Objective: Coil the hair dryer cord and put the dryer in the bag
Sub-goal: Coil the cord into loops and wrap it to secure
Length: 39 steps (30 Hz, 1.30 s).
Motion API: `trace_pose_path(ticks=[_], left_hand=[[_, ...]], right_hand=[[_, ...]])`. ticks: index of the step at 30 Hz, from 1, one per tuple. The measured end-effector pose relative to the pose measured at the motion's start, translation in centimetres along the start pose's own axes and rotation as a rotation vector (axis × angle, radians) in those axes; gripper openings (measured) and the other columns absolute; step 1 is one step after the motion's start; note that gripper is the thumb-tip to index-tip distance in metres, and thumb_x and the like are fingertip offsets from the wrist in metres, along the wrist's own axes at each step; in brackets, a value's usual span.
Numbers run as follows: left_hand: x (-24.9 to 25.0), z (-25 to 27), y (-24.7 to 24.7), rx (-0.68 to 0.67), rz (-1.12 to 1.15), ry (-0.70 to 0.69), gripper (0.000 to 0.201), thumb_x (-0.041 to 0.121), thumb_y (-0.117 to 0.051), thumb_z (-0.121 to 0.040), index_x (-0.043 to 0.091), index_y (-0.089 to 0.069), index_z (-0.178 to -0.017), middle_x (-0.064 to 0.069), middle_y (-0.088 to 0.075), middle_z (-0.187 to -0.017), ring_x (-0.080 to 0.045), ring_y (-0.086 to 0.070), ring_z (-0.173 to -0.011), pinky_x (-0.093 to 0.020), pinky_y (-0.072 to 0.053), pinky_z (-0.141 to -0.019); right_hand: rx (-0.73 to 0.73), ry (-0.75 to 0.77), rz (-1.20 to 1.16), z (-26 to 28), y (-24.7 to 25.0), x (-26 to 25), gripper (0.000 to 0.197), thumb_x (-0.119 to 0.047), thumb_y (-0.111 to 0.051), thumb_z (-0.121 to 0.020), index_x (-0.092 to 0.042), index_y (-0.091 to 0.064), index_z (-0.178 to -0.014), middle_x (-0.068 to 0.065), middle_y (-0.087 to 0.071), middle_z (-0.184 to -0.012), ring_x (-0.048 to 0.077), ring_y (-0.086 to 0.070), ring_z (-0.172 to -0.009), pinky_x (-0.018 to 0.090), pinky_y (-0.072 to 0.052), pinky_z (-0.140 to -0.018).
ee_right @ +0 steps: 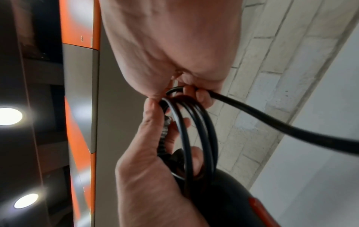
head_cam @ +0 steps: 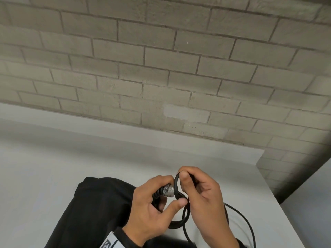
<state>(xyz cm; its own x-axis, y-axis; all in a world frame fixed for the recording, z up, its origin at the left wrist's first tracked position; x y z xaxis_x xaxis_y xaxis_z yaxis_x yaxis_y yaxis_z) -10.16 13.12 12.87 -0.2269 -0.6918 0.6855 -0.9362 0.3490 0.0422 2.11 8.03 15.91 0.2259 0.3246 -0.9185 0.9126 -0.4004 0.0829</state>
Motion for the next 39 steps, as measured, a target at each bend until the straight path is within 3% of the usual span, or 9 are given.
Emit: trace_pose_path(ticks=[10, 14, 20, 25, 28, 30, 33, 35, 39], left_hand=[[0.6, -0.2, -0.1, 0.028, -0.067, -0.014, 0.026, 0.046, -0.064, -0.090, 0.020, -0.065, -0.088, 0.005, -0.058, -0.067, -0.020, -0.053, -0.054, -0.038, -0.043, -0.048], [0.9, -0.2, -0.2, 0.042, -0.112, -0.028, 0.024, 0.048, -0.061, -0.092, 0.024, -0.063, -0.088, 0.007, -0.057, -0.067, -0.017, -0.052, -0.053, -0.036, -0.043, -0.048], [0.9, -0.1, 0.0, 0.075, -0.112, -0.038, 0.024, 0.045, -0.060, -0.092, 0.022, -0.064, -0.087, 0.009, -0.058, -0.067, -0.015, -0.054, -0.054, -0.035, -0.044, -0.047], [0.3, -0.3, 0.0, 0.034, -0.133, -0.002, 0.019, 0.041, -0.060, -0.092, 0.023, -0.064, -0.090, 0.008, -0.062, -0.073, -0.016, -0.061, -0.062, -0.034, -0.050, -0.055], [0.2, -0.7, -0.2, -0.017, -0.147, 0.047, 0.020, 0.042, -0.061, -0.091, 0.023, -0.066, -0.092, 0.009, -0.066, -0.078, -0.016, -0.066, -0.072, -0.030, -0.053, -0.064], [-0.1, -1.1, -0.3, -0.077, -0.179, 0.115, 0.022, 0.048, -0.060, -0.090, 0.028, -0.067, -0.096, 0.011, -0.069, -0.085, -0.016, -0.068, -0.081, -0.033, -0.054, -0.072], [-0.4, -1.8, -0.3, -0.161, -0.283, 0.187, 0.036, 0.060, -0.055, -0.087, 0.039, -0.062, -0.115, 0.023, -0.069, -0.102, -0.009, -0.064, -0.100, -0.035, -0.047, -0.090], [-0.6, -2.1, -0.3, -0.208, -0.263, 0.225, 0.041, 0.060, -0.055, -0.086, 0.042, -0.060, -0.122, 0.026, -0.068, -0.108, -0.008, -0.060, -0.110, -0.033, -0.043, -0.097], [-0.8, -2.3, -0.1, -0.196, -0.125, 0.301, 0.029, 0.055, -0.061, -0.084, 0.043, -0.068, -0.109, 0.019, -0.070, -0.103, -0.010, -0.062, -0.106, -0.017, -0.044, -0.089]], right_hand=[[0.121, -0.151, -0.097, 1.6, 1.2, 3.4, 0.014, -0.028, -0.065, -0.090, -0.022, -0.077, -0.096, -0.005, -0.059, -0.065, 0.017, -0.044, -0.055, 0.035, -0.043, -0.058], [0.147, -0.146, -0.082, 2.6, 1.2, 4.0, 0.016, -0.028, -0.062, -0.093, -0.036, -0.073, -0.101, 0.002, -0.070, -0.087, 0.022, -0.060, -0.070, 0.038, -0.048, -0.062], [0.000, -0.072, 0.043, 4.8, -0.1, 4.2, 0.044, -0.055, -0.068, -0.077, -0.040, -0.063, -0.118, -0.003, -0.069, -0.097, 0.022, -0.064, -0.086, 0.030, -0.053, -0.080], [-0.081, -0.065, 0.240, 4.0, -0.4, 3.7, 0.025, -0.025, -0.063, -0.091, -0.045, -0.061, -0.106, -0.013, -0.070, -0.100, 0.014, -0.063, -0.096, 0.029, -0.052, -0.081], [-0.107, -0.072, 0.304, 3.3, 0.5, 3.7, 0.017, -0.028, -0.064, -0.091, -0.041, -0.064, -0.102, -0.008, -0.067, -0.094, 0.018, -0.059, -0.091, 0.032, -0.050, -0.082], [-0.118, -0.054, 0.343, 2.9, 1.2, 3.4, 0.017, -0.026, -0.066, -0.090, -0.039, -0.064, -0.100, -0.009, -0.066, -0.091, 0.017, -0.058, -0.090, 0.026, -0.048, -0.080], [-0.138, -0.015, 0.387, 2.3, 1.7, 2.6, 0.019, -0.021, -0.068, -0.089, -0.037, -0.064, -0.098, -0.012, -0.066, -0.090, 0.016, -0.060, -0.093, 0.021, -0.046, -0.080], [-0.157, -0.008, 0.386, 2.0, 1.8, 2.4, 0.020, -0.021, -0.068, -0.089, -0.037, -0.063, -0.101, -0.011, -0.068, -0.091, 0.016, -0.062, -0.096, 0.025, -0.048, -0.083], [-0.137, -0.064, 0.315, 1.7, 2.0, 2.6, 0.043, -0.022, -0.071, -0.087, -0.048, -0.046, -0.109, -0.003, -0.070, -0.087, 0.016, -0.063, -0.097, 0.038, -0.048, -0.090]])
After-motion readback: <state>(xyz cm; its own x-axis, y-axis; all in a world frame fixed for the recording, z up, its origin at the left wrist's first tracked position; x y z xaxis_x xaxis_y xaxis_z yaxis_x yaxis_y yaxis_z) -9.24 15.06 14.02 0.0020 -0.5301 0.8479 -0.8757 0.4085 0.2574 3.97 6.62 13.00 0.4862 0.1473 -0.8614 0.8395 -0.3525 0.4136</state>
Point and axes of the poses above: each hand's wrist, its own z-axis away from the middle knuckle, its own y-axis out of the back of the hand, x = y × z, the point moved 7 cm from there along -z, towards the middle knuckle
